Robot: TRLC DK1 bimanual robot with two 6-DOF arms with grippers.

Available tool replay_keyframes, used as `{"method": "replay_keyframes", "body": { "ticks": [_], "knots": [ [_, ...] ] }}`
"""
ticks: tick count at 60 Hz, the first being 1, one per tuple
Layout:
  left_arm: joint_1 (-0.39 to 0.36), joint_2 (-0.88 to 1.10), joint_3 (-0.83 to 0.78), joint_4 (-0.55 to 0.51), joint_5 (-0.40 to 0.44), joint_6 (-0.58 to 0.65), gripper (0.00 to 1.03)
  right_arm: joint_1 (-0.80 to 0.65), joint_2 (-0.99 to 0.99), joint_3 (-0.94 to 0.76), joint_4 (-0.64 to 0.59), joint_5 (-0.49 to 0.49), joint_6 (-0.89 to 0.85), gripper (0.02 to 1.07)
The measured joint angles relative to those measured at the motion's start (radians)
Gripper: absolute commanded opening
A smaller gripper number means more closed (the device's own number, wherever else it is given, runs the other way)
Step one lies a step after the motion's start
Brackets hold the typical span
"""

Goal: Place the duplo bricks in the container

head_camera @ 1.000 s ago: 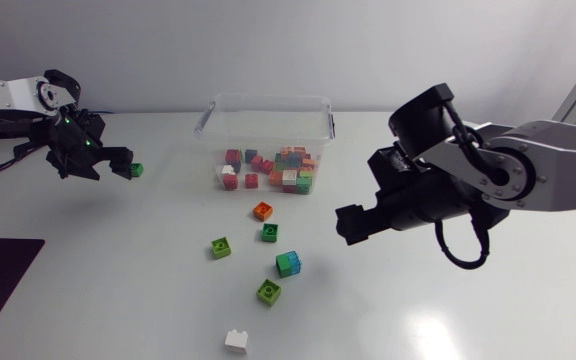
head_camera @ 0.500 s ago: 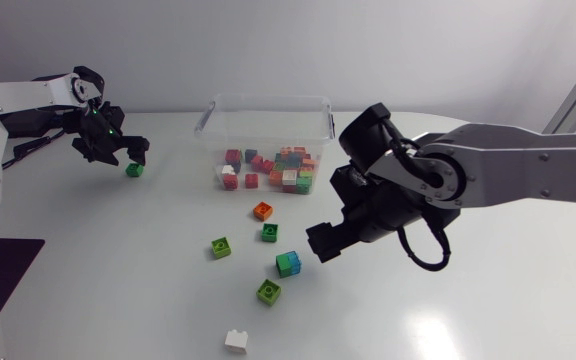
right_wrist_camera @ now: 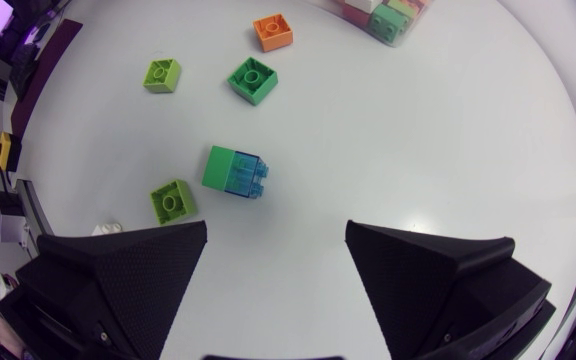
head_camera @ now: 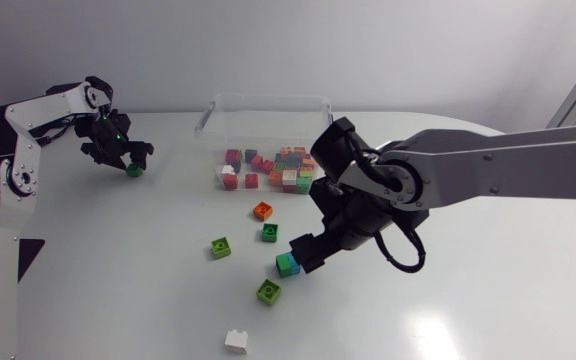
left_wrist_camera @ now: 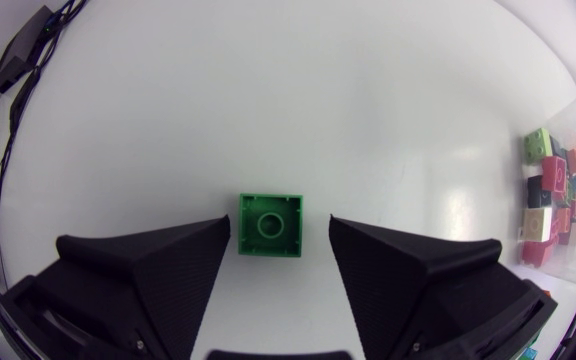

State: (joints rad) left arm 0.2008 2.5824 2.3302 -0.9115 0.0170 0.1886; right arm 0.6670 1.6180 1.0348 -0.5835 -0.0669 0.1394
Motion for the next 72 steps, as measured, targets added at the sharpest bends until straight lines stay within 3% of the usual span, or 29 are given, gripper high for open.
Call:
{"method": "replay_keyframes", "body": {
  "ticks": [26, 40, 49, 57, 63, 72],
  "knots": [
    [0.000, 0.076, 0.133, -0.083, -0.002, 0.000, 0.46, 0.016, 0.013, 0.001, -0.018, 0.003, 0.000, 1.02],
    [0.000, 0.091, 0.152, -0.117, -0.049, 0.000, 0.33, 0.029, 0.040, 0.021, -0.024, 0.003, 0.000, 1.02],
    [0.000, 0.091, 0.159, -0.140, -0.025, -0.001, 0.33, 0.035, 0.064, 0.052, -0.062, 0.000, 0.000, 1.02],
    [0.000, 0.008, 0.019, -0.076, 0.021, 0.000, 0.33, 0.050, 0.101, 0.125, -0.120, -0.015, 0.000, 1.02],
    [0.000, -0.148, -0.193, 0.019, 0.036, 0.000, 0.33, 0.076, 0.146, 0.191, -0.159, -0.016, 0.000, 1.02],
    [-0.008, -0.350, -0.369, 0.084, 0.062, 0.000, 0.33, 0.105, 0.227, 0.269, -0.203, -0.035, 0.000, 1.02]
  ]
}}
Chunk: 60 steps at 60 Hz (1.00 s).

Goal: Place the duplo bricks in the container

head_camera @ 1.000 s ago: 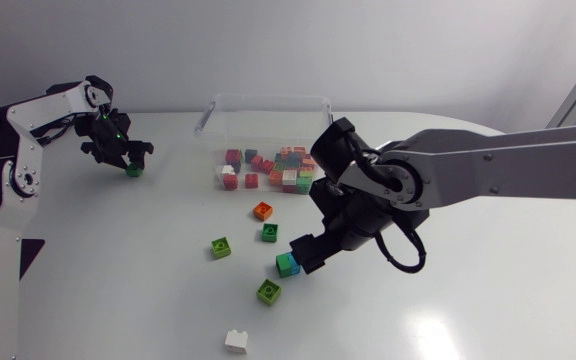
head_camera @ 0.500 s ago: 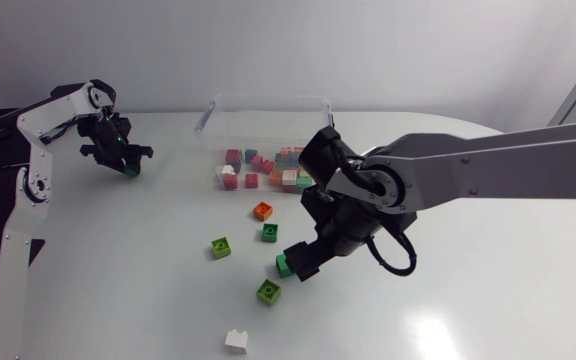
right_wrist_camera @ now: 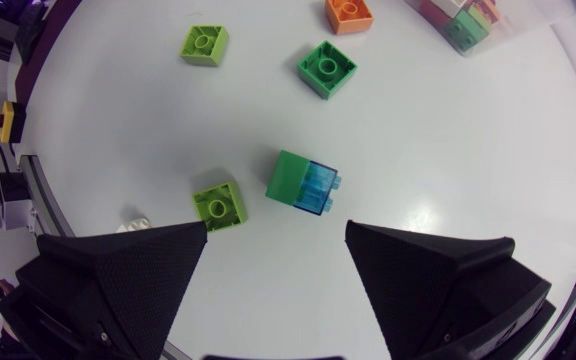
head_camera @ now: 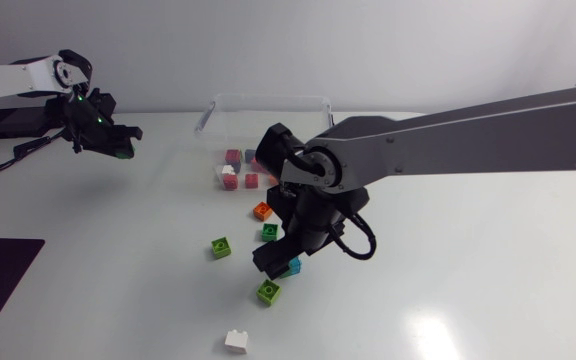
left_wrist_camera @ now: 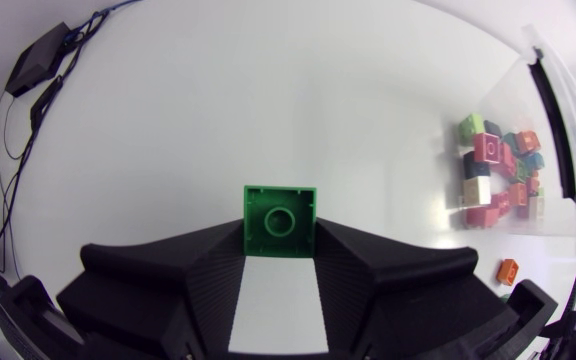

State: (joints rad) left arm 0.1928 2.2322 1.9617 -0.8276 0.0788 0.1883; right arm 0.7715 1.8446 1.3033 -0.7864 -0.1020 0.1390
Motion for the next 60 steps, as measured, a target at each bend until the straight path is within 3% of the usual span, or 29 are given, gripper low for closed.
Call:
{"method": "replay_keyframes", "body": {
  "ticks": [23, 34, 43, 52, 58, 60],
  "knots": [
    [-0.093, -0.289, -0.214, 0.019, 0.068, 0.000, 0.33, -0.001, 0.102, 0.040, -0.003, -0.003, 0.016, 0.96],
    [-0.183, -0.415, -0.248, 0.039, 0.075, -0.009, 0.33, -0.002, 0.143, 0.056, 0.005, 0.002, 0.023, 0.83],
    [-0.240, -0.448, -0.266, 0.071, 0.075, -0.032, 0.33, -0.002, 0.166, 0.065, 0.031, 0.025, 0.034, 0.62],
    [-0.280, -0.449, -0.286, 0.116, 0.074, -0.055, 0.33, -0.015, 0.166, 0.066, 0.058, 0.028, 0.037, 0.61],
    [-0.298, -0.450, -0.286, 0.135, 0.074, -0.060, 0.33, -0.020, 0.167, 0.066, 0.060, 0.027, 0.037, 0.42],
    [-0.304, -0.450, -0.286, 0.143, 0.074, -0.062, 0.33, -0.021, 0.168, 0.066, 0.065, 0.028, 0.037, 0.41]
  ]
}}
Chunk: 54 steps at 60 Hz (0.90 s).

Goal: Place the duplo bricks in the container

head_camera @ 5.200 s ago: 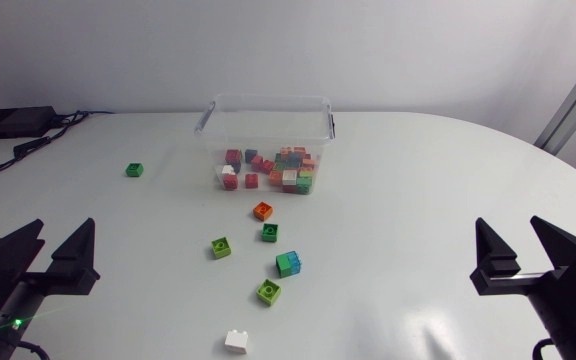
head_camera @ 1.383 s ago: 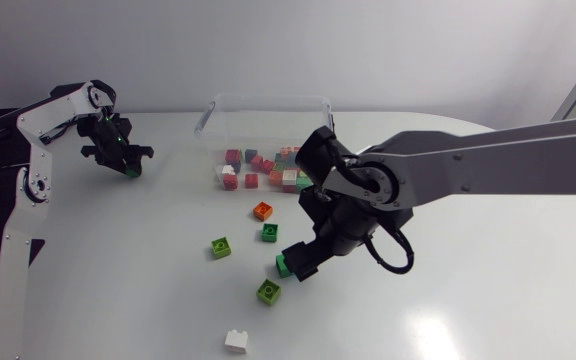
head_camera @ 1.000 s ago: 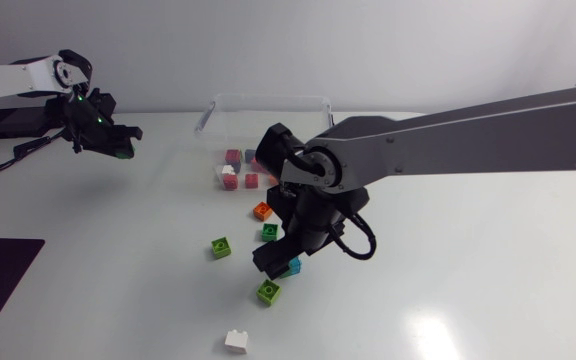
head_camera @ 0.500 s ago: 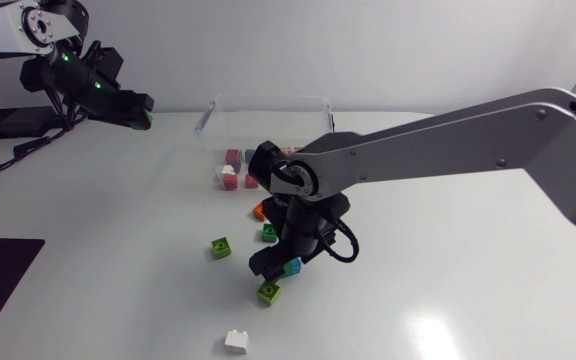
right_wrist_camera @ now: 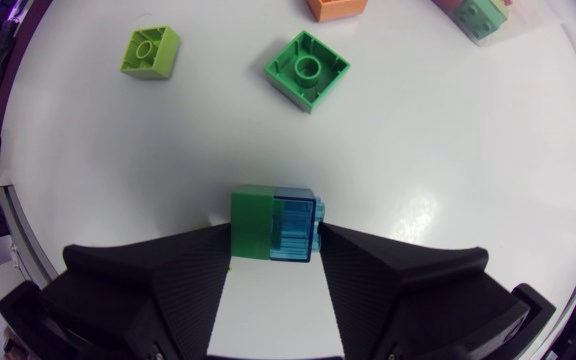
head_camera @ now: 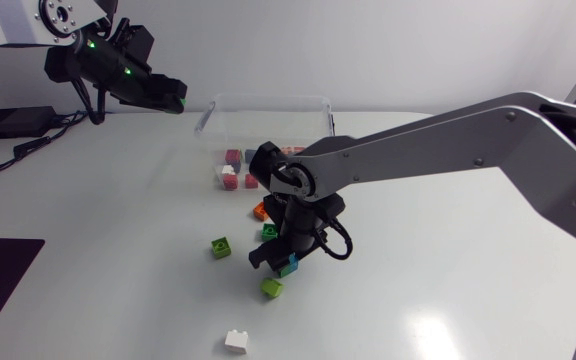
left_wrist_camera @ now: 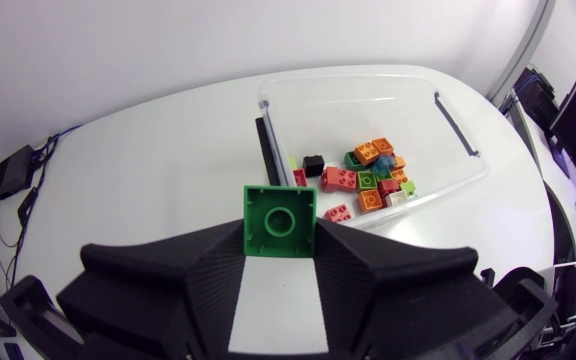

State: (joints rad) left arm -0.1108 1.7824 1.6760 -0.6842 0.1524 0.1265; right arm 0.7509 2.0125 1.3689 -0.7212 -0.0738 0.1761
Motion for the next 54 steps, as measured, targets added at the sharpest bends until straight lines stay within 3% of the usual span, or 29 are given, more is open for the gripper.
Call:
{"method": "replay_keyframes", "body": {
  "ticks": [16, 39, 43, 46, 51, 54],
  "knots": [
    [-0.056, 0.000, -0.001, 0.128, -0.005, -0.043, 0.33, -0.018, -0.013, 0.000, 0.013, 0.000, -0.008, 0.38],
    [-0.157, 0.055, -0.030, 0.346, -0.074, -0.082, 0.41, -0.112, -0.235, 0.000, 0.003, 0.026, -0.050, 0.38],
    [-0.160, 0.077, -0.035, 0.370, -0.083, -0.082, 0.58, -0.119, -0.251, 0.000, 0.002, 0.030, -0.053, 0.38],
    [-0.162, 0.097, -0.039, 0.380, -0.087, -0.082, 0.65, -0.125, -0.264, 0.000, -0.002, 0.035, -0.055, 0.38],
    [-0.166, 0.109, -0.059, 0.399, -0.090, -0.082, 0.93, -0.134, -0.279, 0.013, -0.006, 0.039, -0.057, 0.38],
    [-0.171, 0.108, -0.085, 0.419, -0.090, -0.080, 0.96, -0.140, -0.285, 0.029, -0.005, 0.045, -0.057, 0.38]
  ]
}}
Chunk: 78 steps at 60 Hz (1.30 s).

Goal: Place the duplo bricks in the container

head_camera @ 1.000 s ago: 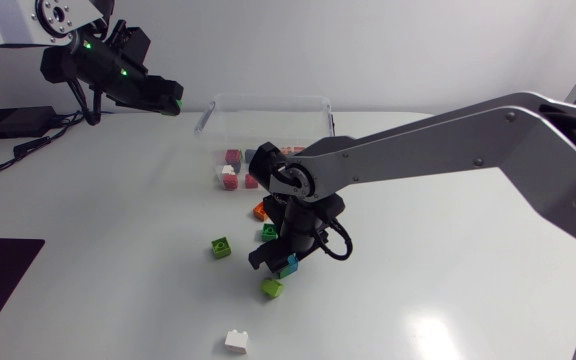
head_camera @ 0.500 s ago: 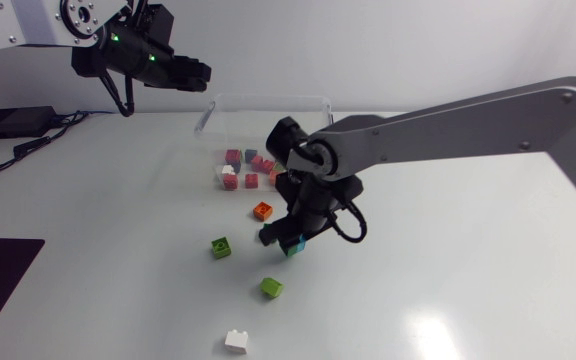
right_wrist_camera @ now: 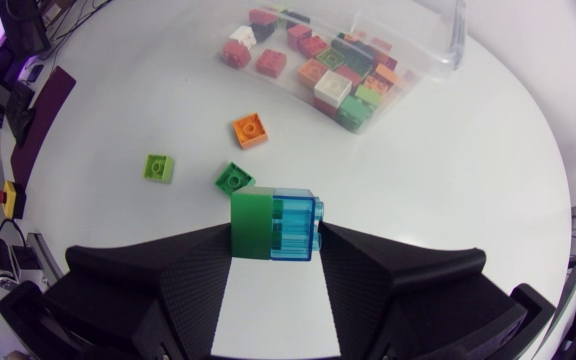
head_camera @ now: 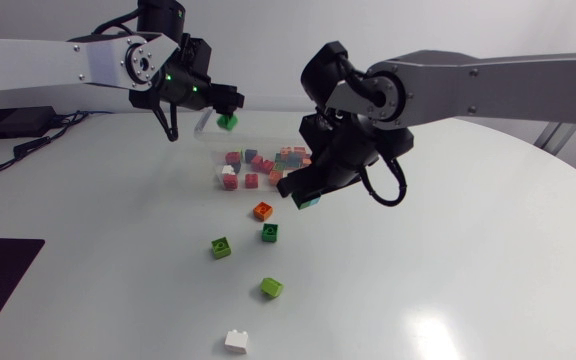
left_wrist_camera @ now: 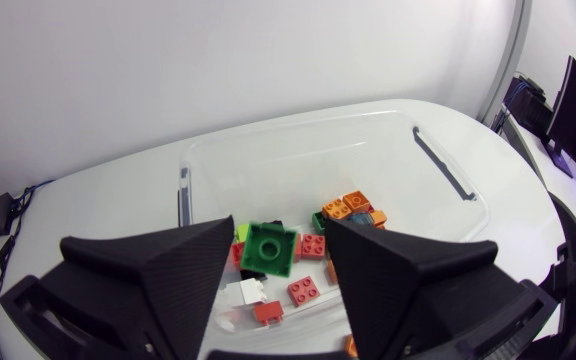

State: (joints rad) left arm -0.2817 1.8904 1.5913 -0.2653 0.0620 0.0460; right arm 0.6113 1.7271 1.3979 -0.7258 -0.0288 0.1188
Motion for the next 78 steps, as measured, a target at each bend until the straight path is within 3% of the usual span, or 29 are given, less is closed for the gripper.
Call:
{"method": "replay_keyframes", "body": {
  "ticks": [4, 14, 25, 35, 54, 78],
  "knots": [
    [-0.005, -0.026, -0.068, 0.052, 0.000, 0.008, 0.97, -0.011, -0.017, 0.019, 0.011, 0.003, 0.000, 0.38],
    [0.000, -0.188, -0.224, 0.070, 0.003, 0.054, 0.97, -0.031, -0.037, 0.057, 0.051, 0.004, -0.012, 0.38],
    [0.024, -0.423, -0.370, 0.079, 0.097, 0.130, 0.97, -0.045, -0.037, 0.130, 0.102, 0.004, -0.015, 0.38],
    [0.024, -0.565, -0.515, 0.018, 0.178, 0.250, 0.96, -0.063, -0.020, 0.175, 0.164, 0.008, -0.014, 0.38],
    [-0.030, -0.601, -0.694, -0.107, 0.238, 0.490, 0.94, -0.082, 0.033, 0.180, 0.316, 0.033, -0.014, 0.38],
    [-0.063, -0.506, -0.722, -0.166, 0.224, 0.637, 0.94, -0.122, 0.109, 0.185, 0.498, 0.059, -0.014, 0.38]
  ]
}}
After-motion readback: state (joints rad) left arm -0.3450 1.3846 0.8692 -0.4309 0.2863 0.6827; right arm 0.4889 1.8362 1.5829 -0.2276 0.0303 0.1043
